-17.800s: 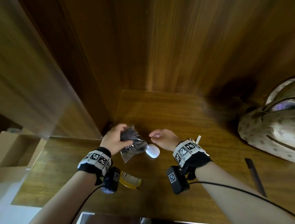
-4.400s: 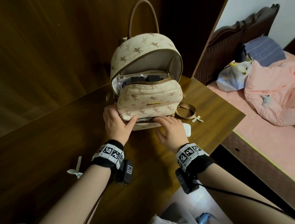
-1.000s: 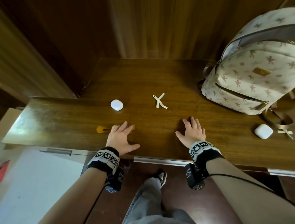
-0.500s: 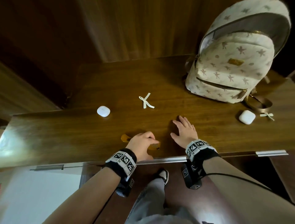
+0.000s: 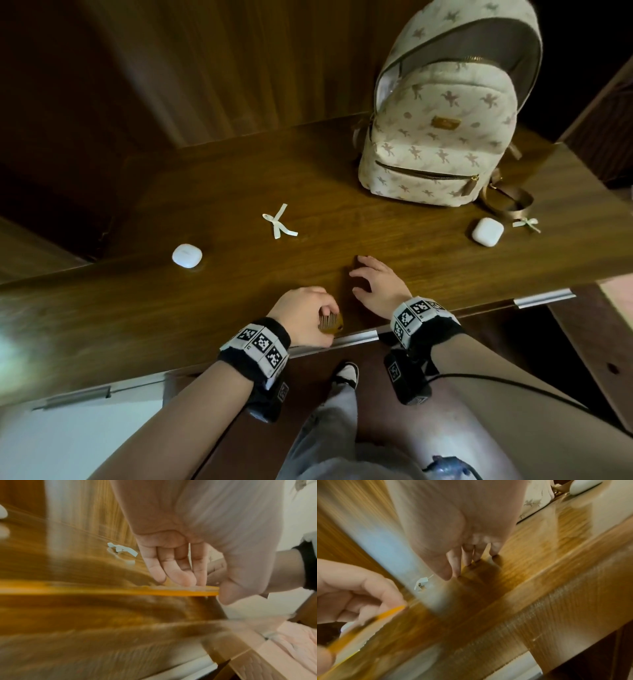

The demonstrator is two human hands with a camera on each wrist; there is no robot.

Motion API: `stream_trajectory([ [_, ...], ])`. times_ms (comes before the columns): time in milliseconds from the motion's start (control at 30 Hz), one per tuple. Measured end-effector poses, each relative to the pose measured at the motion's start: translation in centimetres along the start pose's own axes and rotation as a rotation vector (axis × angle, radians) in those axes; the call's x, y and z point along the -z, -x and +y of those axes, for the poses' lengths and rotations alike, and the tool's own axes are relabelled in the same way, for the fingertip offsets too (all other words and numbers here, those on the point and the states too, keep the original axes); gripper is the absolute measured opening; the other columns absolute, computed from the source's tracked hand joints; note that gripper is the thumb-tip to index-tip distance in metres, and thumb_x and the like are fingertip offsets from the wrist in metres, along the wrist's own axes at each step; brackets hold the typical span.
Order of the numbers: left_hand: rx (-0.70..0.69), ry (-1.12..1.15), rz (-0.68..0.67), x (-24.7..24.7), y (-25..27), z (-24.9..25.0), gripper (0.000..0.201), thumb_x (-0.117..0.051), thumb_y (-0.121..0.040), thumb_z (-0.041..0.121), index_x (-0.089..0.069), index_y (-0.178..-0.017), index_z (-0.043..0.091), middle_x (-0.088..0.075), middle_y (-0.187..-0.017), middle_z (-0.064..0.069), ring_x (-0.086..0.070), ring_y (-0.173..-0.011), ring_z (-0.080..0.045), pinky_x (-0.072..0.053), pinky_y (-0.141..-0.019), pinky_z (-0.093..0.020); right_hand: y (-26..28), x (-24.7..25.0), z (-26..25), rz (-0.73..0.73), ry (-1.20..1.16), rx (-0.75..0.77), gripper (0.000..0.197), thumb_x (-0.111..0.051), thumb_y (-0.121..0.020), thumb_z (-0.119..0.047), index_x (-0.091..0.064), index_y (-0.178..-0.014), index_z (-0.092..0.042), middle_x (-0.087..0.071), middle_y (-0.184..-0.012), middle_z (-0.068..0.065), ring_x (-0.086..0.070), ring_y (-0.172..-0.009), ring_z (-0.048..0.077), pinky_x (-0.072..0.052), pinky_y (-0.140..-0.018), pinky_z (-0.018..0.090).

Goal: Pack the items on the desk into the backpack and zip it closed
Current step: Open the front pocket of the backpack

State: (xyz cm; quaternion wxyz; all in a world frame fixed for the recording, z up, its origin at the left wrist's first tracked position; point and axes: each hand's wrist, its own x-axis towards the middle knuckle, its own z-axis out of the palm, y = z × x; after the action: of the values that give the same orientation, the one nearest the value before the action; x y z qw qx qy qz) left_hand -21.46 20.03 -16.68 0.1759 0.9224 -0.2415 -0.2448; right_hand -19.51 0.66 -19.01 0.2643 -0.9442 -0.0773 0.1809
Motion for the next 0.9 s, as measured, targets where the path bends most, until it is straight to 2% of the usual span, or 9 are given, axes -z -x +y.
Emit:
stream_trajectory([
  [67, 0.018, 0.098, 0.057, 1.3, -0.7, 0.5, 0.039, -0.075, -0.068, 0.041, -0.064, -0.104, 0.03, -0.057, -0.097, 0.016, -0.055, -0.07, 0.0, -0.05, -0.072, -0.022, 0.1, 0.9, 0.1, -0.01, -0.067, -0.031, 0.035, -0.053, -0.093, -0.026, -0.055, -0.128, -0.022, -0.037, -0.149, -0.002, -0.028, -0.139, 0.016, -0.026, -0.113, 0.033],
  [167, 0.041, 0.282, 0.174, 3.4, -2.2, 1.6, 0.04, -0.08, -0.066, 0.034, -0.064, -0.102, 0.029, -0.059, -0.093, 0.015, -0.062, -0.072, -0.004, -0.054, -0.072, -0.025, 0.7, 2.3, 0.5, -0.015, -0.216, -0.109, 0.032, -0.053, -0.093, -0.026, -0.058, -0.124, -0.022, -0.057, -0.13, -0.001, -0.052, -0.119, 0.016, -0.043, -0.099, 0.028],
  [233, 0.037, 0.415, 0.233, 4.7, -3.8, 2.5, 0.039, -0.082, -0.066, 0.027, -0.064, -0.101, 0.028, -0.062, -0.093, 0.012, -0.065, -0.073, -0.007, -0.055, -0.07, -0.025, 1.1, 3.4, 1.0, -0.021, -0.274, -0.143, 0.03, -0.054, -0.092, -0.026, -0.06, -0.121, -0.023, -0.064, -0.121, -0.001, -0.059, -0.107, 0.015, -0.048, -0.09, 0.026],
  [333, 0.016, 0.535, 0.271, 6.6, -6.4, 4.3, 0.036, -0.083, -0.067, 0.022, -0.063, -0.097, 0.028, -0.065, -0.093, 0.009, -0.067, -0.074, -0.009, -0.057, -0.07, -0.027, 1.7, 5.0, 1.7, -0.014, -0.342, -0.18, 0.028, -0.054, -0.092, -0.023, -0.061, -0.119, -0.023, -0.064, -0.117, -0.004, -0.061, -0.104, 0.014, -0.049, -0.089, 0.025],
  [500, -0.073, 0.531, 0.407, 8.9, -10.2, 6.9, 0.038, -0.082, -0.068, 0.025, -0.06, -0.099, 0.025, -0.064, -0.096, 0.007, -0.067, -0.075, -0.009, -0.058, -0.069, -0.028, 2.7, 8.7, 2.8, 0.127, -0.333, -0.209, 0.032, -0.055, -0.092, -0.029, -0.056, -0.123, -0.02, -0.063, -0.119, -0.001, -0.06, -0.104, 0.014, -0.05, -0.091, 0.029],
  [600, -0.089, 0.664, 0.384, 9.6, -12.0, 8.4, 0.034, -0.08, -0.073, 0.018, -0.057, -0.098, 0.021, -0.063, -0.095, 0.003, -0.068, -0.078, -0.01, -0.057, -0.072, -0.026, 3.1, 10.3, 3.1, 0.218, -0.311, -0.18, 0.04, -0.061, -0.088, -0.031, -0.053, -0.126, -0.019, -0.06, -0.119, -0.002, -0.058, -0.107, 0.012, -0.05, -0.091, 0.028],
  [700, -0.161, 0.727, 0.369, 9.7, -13.4, 9.5, 0.029, -0.078, -0.075, 0.013, -0.055, -0.092, 0.014, -0.059, -0.084, 0.003, -0.064, -0.071, -0.004, -0.053, -0.069, -0.022, 2.7, 11.1, 3.4, 0.34, -0.225, -0.177, 0.037, -0.063, -0.087, -0.033, -0.056, -0.12, -0.019, -0.061, -0.114, -0.003, -0.059, -0.102, 0.011, -0.051, -0.087, 0.027],
  [767, -0.198, 0.716, 0.377, 9.9, -14.2, 9.7, 0.031, -0.079, -0.073, 0.016, -0.053, -0.089, 0.012, -0.058, -0.078, 0.004, -0.06, -0.064, -0.001, -0.049, -0.067, -0.022, 2.2, 11.6, 3.6, 0.399, -0.192, -0.176, 0.027, -0.062, -0.088, -0.028, -0.061, -0.113, -0.018, -0.065, -0.107, -0.003, -0.062, -0.097, 0.012, -0.051, -0.084, 0.025],
  [900, -0.239, 0.64, 0.389, 11.3, -15.5, 9.0, 0.041, -0.077, -0.065, 0.04, -0.052, -0.081, 0.011, -0.06, -0.073, 0.0, -0.056, -0.067, -0.012, -0.045, -0.065, -0.028, 1.2, 12.8, 3.5, 0.507, -0.124, -0.168, 0.017, -0.059, -0.09, -0.023, -0.067, -0.104, -0.018, -0.069, -0.097, -0.002, -0.063, -0.087, 0.012, -0.052, -0.079, 0.026],
])
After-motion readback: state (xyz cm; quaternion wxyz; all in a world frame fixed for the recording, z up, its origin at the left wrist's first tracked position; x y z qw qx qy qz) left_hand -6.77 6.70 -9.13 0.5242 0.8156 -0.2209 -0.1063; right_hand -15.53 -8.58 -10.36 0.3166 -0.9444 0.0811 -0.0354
